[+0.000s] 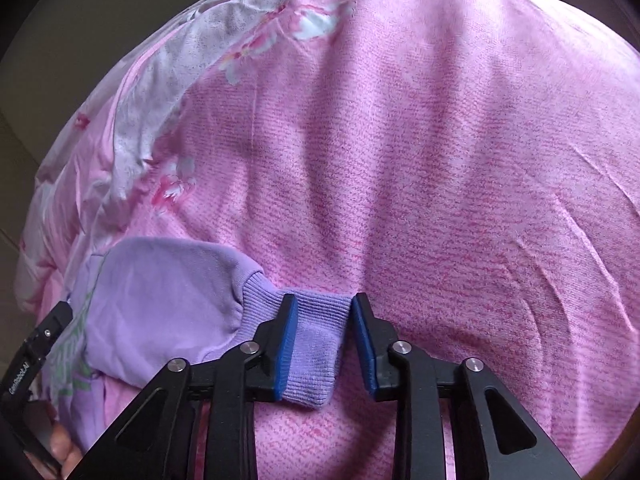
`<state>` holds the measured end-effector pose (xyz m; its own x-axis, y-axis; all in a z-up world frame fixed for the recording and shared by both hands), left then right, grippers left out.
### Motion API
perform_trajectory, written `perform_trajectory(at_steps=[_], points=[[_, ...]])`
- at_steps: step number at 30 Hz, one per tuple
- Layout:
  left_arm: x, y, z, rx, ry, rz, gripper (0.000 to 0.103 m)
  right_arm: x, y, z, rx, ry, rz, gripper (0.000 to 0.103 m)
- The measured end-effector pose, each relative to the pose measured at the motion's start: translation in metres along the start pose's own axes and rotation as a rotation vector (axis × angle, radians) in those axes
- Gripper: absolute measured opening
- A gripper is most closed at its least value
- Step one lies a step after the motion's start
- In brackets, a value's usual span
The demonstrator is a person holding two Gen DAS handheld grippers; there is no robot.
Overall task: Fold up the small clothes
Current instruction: 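Close the right gripper on the ribbed sleeve cuff, then carry the cuff across the shirt front with the right gripper and release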
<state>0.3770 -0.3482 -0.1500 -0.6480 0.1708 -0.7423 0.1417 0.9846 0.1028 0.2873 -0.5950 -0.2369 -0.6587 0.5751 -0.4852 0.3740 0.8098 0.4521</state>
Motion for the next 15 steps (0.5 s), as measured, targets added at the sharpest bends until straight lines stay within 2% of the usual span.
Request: perform_trajectory(at_steps=[1, 5, 10, 15], points=[[0.0, 0.0, -0.001, 0.001, -0.001, 0.001, 0.103, 0.0, 0.0, -0.001, 0.0, 0.004, -0.006, 0.017], [0.002, 0.005, -0.007, -0.008, -0.007, 0.006, 0.103, 0.001, -0.004, -0.014, -0.034, -0.017, 0.029, 0.011], [0.0, 0.024, -0.019, -0.024, -0.02, -0.009, 0.103, -0.006, 0.012, -0.039, -0.015, -0.084, 0.003, 0.01], [-0.007, 0.06, -0.032, -0.046, -0.026, -0.056, 0.103, -0.023, 0.059, -0.074, -0.015, -0.165, -0.082, 0.01]])
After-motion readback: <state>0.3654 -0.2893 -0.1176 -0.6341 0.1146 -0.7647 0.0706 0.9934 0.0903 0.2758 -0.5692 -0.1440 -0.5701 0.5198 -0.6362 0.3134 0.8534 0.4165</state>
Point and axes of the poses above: each gripper's, at about its wrist camera, not at the fingertips, and z roughly the way its jaws point, y to its left, x to its underside, the point moved 6 cm from there along z, roughly the way its jaws point, and after that the axes turned 3 degrees about -x, right-handed, at the moved point
